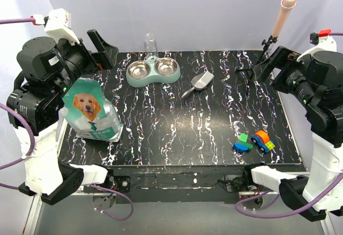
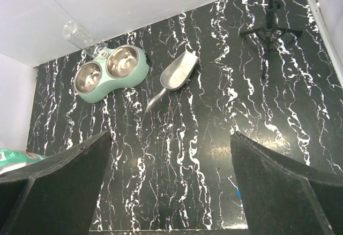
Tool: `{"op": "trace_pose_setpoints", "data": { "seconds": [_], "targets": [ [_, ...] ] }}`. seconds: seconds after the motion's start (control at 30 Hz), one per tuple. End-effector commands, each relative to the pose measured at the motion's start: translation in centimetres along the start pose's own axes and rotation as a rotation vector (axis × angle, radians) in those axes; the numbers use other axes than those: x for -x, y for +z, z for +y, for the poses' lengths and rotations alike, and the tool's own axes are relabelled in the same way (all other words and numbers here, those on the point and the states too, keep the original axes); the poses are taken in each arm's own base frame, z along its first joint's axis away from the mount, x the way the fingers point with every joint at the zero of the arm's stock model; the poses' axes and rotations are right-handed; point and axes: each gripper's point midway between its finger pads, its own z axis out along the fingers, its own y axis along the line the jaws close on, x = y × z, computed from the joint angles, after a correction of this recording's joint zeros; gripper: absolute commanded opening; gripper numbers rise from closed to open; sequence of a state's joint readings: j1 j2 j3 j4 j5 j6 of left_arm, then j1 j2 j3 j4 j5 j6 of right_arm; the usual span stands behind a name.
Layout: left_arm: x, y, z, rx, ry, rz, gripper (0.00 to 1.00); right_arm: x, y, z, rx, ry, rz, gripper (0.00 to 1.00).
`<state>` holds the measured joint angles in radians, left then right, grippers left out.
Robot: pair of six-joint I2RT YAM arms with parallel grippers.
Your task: Serve the pet food
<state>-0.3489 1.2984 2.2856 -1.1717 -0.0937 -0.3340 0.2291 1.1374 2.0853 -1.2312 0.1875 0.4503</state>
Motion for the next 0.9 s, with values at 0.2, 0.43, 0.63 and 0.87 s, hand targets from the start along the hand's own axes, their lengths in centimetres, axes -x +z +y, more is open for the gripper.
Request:
{"op": "trace_pose_setpoints", "data": {
  "seconds": [0.2,0.43,0.63,0.87],
  "targets": [
    [0.9,-3.4,0.6,0.016,-0.006,-0.038,0.98,-0.8,1.0,5.7,0.306,0.054,0.04,0.99],
    [1.7,-6.7,1.1,0.033,-0.031,-0.086,0.98,-3.6,5.0,15.1,0.617,0.062,0.084,0.99],
    [2.1,-9.9,0.9,0.002,-0.116,-0.154,0.98,-8.6,6.0,28.4,0.927,-0.041,0.139,0.99],
    [2.7,-12.5,0.7,-0.029,-0.133,-0.194,0.98,-14.2,6.6,40.6,1.146,-0.074,0.109,0.98]
  ]
}}
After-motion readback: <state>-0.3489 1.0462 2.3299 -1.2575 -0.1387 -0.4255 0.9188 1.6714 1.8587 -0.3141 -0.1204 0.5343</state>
